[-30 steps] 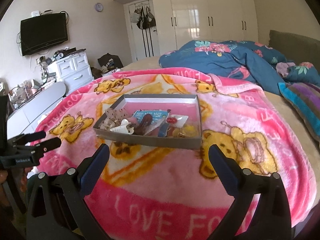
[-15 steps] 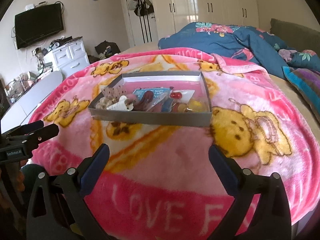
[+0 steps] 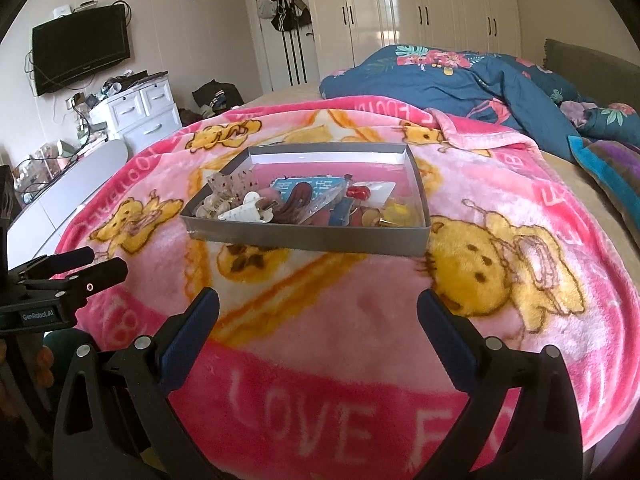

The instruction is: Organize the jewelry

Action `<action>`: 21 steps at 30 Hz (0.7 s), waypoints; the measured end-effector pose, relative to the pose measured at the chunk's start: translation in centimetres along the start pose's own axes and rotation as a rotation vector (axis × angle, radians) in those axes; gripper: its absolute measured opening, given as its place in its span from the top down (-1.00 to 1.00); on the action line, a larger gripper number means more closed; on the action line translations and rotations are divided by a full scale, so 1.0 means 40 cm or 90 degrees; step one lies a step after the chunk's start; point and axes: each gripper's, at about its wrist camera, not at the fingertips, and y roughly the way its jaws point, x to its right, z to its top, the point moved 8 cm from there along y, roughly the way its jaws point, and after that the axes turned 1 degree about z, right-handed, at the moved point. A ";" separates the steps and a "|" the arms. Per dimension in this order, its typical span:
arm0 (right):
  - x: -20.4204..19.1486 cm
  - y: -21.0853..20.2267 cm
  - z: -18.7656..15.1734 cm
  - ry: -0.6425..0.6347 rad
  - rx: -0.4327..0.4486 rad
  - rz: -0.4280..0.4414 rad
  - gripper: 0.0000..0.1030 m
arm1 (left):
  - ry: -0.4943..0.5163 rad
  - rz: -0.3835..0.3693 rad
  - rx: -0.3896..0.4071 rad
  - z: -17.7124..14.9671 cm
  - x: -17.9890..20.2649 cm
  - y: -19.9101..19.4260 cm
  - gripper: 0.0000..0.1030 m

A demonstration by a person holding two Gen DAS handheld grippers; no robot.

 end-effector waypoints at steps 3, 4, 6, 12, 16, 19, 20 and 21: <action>0.000 0.000 0.000 0.000 0.000 0.000 -0.92 | -0.001 0.000 0.001 0.001 0.001 -0.001 -0.82; 0.000 0.000 -0.001 0.000 0.001 0.000 -0.92 | -0.001 -0.001 0.001 0.001 0.001 0.000 -0.82; 0.000 0.000 -0.001 0.000 0.001 0.000 -0.92 | 0.000 0.000 0.001 0.000 0.002 -0.001 -0.82; -0.001 -0.009 0.007 -0.001 0.004 0.000 -0.92 | 0.004 0.000 0.004 0.000 0.004 -0.008 -0.82; -0.002 -0.010 0.007 0.000 0.003 0.000 -0.92 | 0.004 0.002 0.003 0.000 0.004 -0.006 -0.82; -0.002 -0.011 0.008 -0.001 0.004 0.000 -0.92 | 0.005 0.004 0.002 0.002 0.003 -0.015 -0.82; -0.003 -0.011 0.008 -0.001 0.004 0.000 -0.92 | 0.005 0.004 0.003 0.003 0.003 -0.014 -0.82; -0.003 -0.010 0.009 -0.001 0.003 0.001 -0.92 | 0.005 0.003 0.003 0.003 0.004 -0.012 -0.82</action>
